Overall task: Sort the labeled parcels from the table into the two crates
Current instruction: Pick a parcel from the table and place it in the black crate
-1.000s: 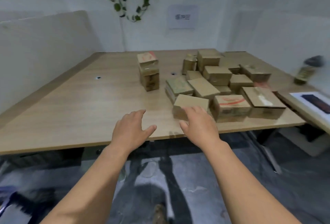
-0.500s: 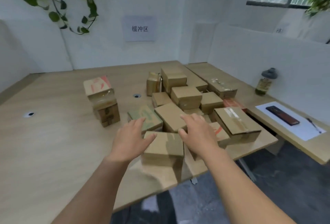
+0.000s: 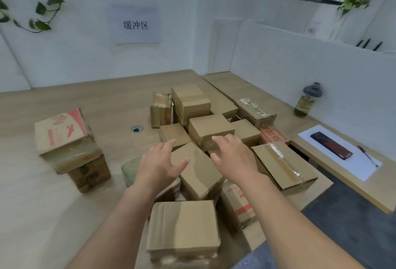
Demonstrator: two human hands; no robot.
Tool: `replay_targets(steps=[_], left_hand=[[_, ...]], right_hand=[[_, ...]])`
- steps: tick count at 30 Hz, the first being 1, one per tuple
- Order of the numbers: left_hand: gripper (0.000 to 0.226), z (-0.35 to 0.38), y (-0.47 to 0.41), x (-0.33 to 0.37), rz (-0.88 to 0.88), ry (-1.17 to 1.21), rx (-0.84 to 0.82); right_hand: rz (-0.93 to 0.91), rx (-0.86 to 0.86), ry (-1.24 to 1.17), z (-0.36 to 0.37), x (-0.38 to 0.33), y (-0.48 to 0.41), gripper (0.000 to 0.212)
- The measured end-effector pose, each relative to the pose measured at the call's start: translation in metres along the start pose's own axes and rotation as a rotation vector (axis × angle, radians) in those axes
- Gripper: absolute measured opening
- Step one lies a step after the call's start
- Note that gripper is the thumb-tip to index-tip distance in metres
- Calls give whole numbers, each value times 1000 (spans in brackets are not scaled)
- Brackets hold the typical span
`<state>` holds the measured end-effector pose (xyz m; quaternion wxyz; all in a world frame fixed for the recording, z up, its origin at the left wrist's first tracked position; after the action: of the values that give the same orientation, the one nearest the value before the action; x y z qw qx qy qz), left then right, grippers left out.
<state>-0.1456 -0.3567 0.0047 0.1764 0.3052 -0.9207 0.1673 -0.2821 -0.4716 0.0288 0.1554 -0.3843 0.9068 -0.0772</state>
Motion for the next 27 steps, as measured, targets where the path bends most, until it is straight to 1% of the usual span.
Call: replay_targets(steps=[5,8,11,16,18,21,24,27], left_hand=[[69,26,-13,9,-27,19,15],[70,44,-15,22,-62,2,-25],[70,62,-17,47,-58,2,-42],[70,97,-26,107,-93,9,-55],[68,114,-32,134,-98,8,-65],[67,144,-40,172,-103,-33,-103],[68,177,-44,195,-123,-72,-149],[70,207,-46,216,-164,-121,-199]], right_hand=[[1,-24,0,17,26,-17,50],[-11,-39,-23,24,46,-24,50],[-19,-35,-49,25,75,-33,50],[-15,-55,-61,20,146,-54,47],[5,-62,-68,17,181,-62,49],[21,-64,-122,18,232,-67,47],[24,-48,-148,23,275,-66,43],[92,-109,-117,35,320,-66,44]])
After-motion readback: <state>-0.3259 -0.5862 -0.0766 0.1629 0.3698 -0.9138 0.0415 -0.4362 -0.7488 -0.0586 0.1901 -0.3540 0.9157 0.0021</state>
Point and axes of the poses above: each hand's wrist, its own y-axis away from the middle knuckle, its own z-axis out of the palm, x = y × z, the point moved 6 cm from there along -y, towards the middle knuckle, and after that the axes turned 9 degrees about x, right-handed, at the moved point
